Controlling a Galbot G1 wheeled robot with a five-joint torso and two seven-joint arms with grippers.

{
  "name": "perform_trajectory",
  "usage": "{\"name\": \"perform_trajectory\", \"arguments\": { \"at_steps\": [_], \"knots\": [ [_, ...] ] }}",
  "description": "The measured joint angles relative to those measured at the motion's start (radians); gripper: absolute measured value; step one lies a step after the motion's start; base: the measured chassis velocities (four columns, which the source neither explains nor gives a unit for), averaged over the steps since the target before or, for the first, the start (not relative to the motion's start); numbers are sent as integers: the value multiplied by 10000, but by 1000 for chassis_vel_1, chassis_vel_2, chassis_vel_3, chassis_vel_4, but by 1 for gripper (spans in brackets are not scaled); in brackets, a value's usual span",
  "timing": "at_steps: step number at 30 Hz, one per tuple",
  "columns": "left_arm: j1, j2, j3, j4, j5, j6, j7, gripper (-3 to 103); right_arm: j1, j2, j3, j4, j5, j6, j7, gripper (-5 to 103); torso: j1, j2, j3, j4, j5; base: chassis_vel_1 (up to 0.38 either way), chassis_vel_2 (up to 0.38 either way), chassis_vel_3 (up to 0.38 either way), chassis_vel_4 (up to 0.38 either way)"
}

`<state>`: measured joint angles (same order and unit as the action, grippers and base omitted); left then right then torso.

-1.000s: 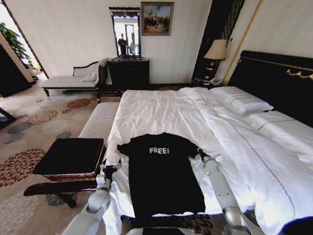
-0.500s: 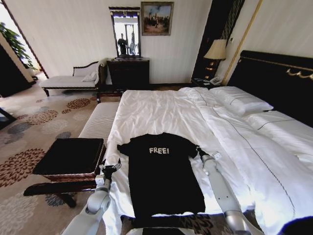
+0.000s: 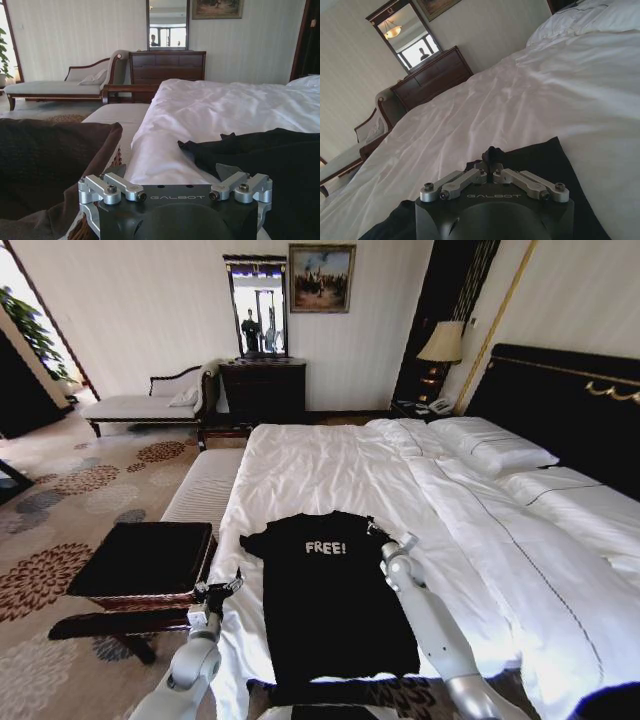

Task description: Fold the clothes on the bed and place them into the basket.

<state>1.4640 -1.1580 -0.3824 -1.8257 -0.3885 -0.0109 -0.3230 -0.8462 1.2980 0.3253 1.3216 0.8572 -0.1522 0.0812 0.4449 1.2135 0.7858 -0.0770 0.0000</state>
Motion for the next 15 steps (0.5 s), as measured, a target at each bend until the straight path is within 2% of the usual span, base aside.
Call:
{"name": "perform_trajectory", "arguments": {
  "at_steps": [11,15],
  "knots": [
    [-125,100,163,49,-17,35,-19,100,303,349,-302,-1144,-146,132,-54,0,0,0,0,-2,0,0,0,0,0],
    [-182,94,179,3,-219,133,-93,100,251,349,-397,-1148,-188,212,-80,15,0,1,0,-2,0,0,0,0,0]
  ]
}}
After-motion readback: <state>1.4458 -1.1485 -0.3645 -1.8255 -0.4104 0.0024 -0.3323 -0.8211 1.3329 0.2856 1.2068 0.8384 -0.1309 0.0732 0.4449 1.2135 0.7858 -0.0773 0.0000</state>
